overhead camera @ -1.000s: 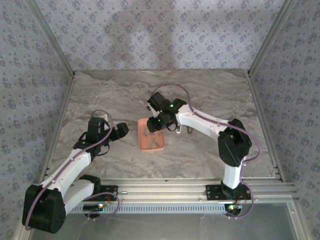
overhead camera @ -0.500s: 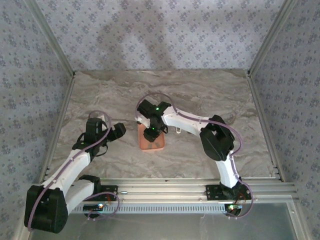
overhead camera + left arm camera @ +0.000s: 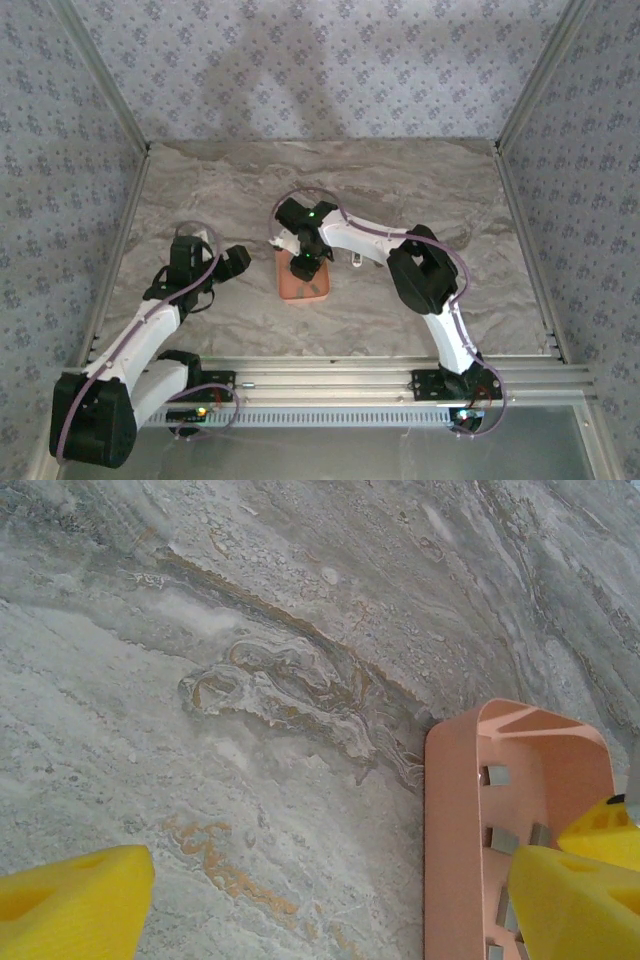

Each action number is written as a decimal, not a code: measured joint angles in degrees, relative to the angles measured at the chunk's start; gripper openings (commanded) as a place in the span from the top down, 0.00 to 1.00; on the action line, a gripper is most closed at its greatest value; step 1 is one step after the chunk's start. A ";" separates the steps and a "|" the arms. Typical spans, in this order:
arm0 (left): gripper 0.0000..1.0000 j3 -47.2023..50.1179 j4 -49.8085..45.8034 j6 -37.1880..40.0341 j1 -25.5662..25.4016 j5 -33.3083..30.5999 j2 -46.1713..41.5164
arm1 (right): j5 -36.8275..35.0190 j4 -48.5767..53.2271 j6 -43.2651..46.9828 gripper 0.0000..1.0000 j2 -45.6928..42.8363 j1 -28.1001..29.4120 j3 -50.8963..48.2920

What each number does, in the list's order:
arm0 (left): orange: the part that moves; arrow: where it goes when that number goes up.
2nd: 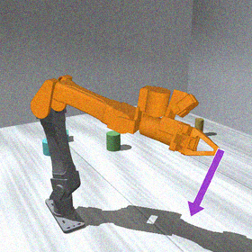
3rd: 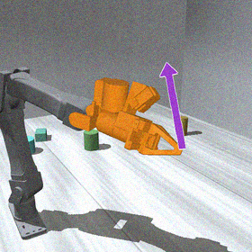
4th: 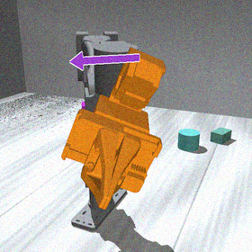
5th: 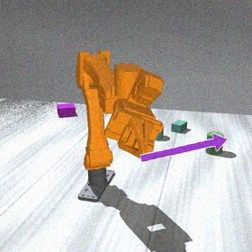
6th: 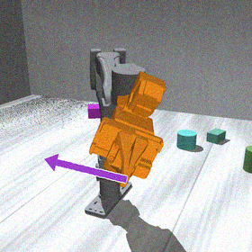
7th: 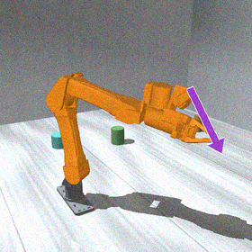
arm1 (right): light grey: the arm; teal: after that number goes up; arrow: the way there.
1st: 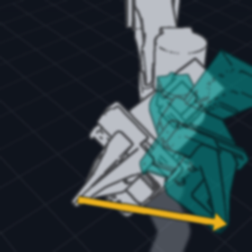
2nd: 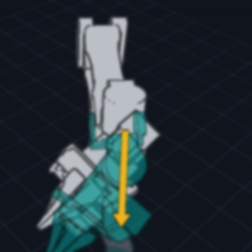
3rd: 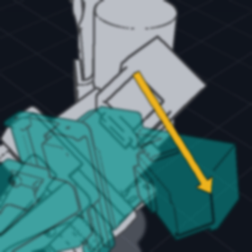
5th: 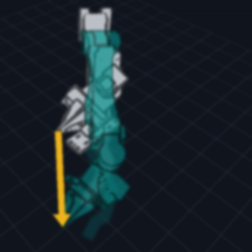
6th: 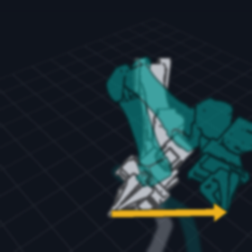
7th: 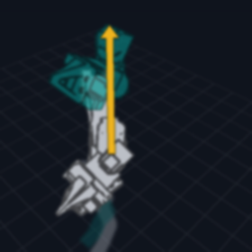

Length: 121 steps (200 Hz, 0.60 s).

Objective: Load the staples into the stapler

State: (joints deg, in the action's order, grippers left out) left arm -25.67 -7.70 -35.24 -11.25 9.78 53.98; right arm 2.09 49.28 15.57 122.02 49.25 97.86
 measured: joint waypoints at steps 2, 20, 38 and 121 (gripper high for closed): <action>0.09 0.00 0.00 0.00 0.00 0.00 0.00 | 0.00 -0.11 0.00 0.52 0.07 0.00 0.02; 0.09 0.00 -0.02 0.00 0.00 0.02 0.00 | -0.02 -0.68 0.35 0.52 0.76 0.00 0.33; 0.09 0.00 -0.02 0.00 0.00 0.02 0.00 | 0.00 -1.18 0.39 0.53 1.60 0.00 0.90; 0.09 0.00 -0.24 0.00 0.00 0.00 0.00 | -0.92 -3.37 0.61 0.57 3.19 0.00 1.81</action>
State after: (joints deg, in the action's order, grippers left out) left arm -25.67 -7.94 -35.24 -11.25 9.78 53.98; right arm 1.17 45.91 16.19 125.21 49.25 99.68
